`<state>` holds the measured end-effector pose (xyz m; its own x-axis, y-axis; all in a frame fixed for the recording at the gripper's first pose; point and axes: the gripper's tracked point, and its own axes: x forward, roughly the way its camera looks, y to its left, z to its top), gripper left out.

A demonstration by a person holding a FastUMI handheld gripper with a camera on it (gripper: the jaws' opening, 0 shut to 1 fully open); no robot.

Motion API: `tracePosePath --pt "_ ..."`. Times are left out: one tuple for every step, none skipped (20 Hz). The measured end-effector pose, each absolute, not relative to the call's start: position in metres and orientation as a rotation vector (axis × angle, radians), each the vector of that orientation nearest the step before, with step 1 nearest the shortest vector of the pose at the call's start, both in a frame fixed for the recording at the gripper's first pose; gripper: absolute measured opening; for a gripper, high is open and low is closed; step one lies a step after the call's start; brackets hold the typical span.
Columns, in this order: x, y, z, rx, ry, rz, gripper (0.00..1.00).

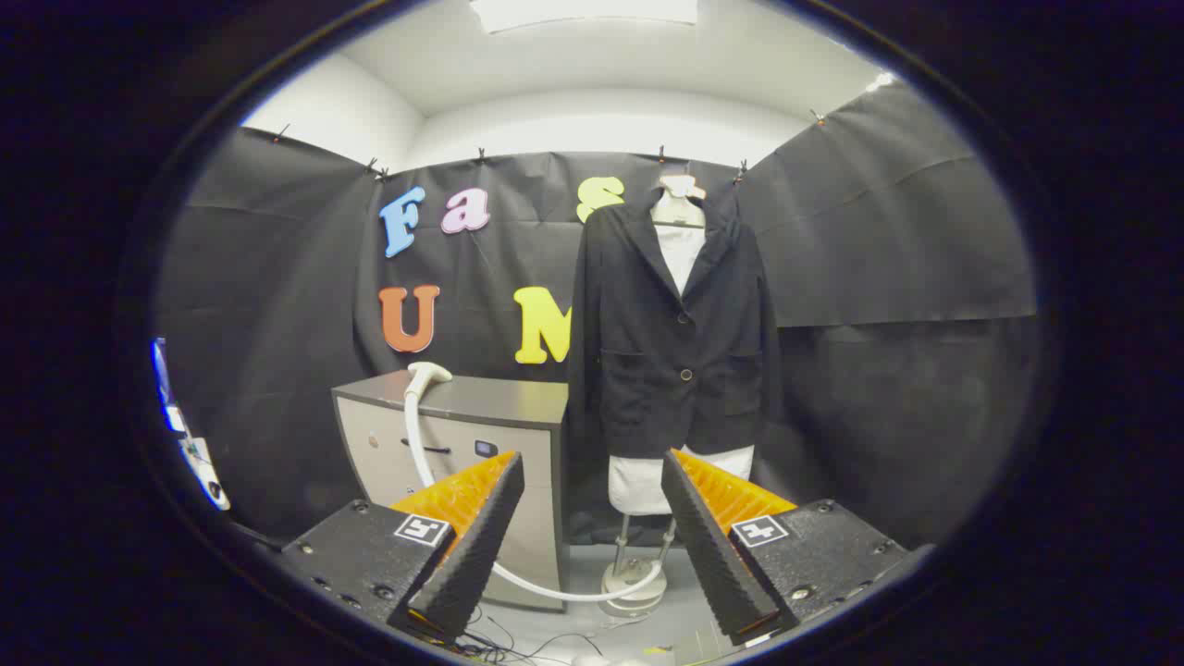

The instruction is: Iron the clothes twice with a garment steamer, once on the left side and once on the right side.

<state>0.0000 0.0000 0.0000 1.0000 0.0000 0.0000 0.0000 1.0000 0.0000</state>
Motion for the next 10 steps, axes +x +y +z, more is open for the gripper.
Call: tracePosePath --pt "-0.006 0.000 -0.002 0.003 0.008 0.001 0.96" --pt "-0.010 0.000 -0.003 0.003 0.013 0.002 0.96" --pt "-0.013 0.001 -0.003 0.002 0.005 0.002 0.96" --pt "-0.014 0.002 -0.003 -0.002 0.000 -0.002 0.96" --pt "-0.016 0.003 -0.006 -0.008 0.004 0.000 0.96" --pt "-0.020 0.005 -0.010 -0.013 0.007 0.004 0.96" --pt "-0.021 0.006 -0.010 -0.015 0.011 0.007 0.96" --pt "-0.023 0.007 -0.012 -0.014 0.014 0.008 0.96" --pt "-0.024 0.006 -0.011 -0.014 0.014 0.008 0.96" --pt "-0.024 0.006 -0.012 -0.018 0.018 0.007 0.96"
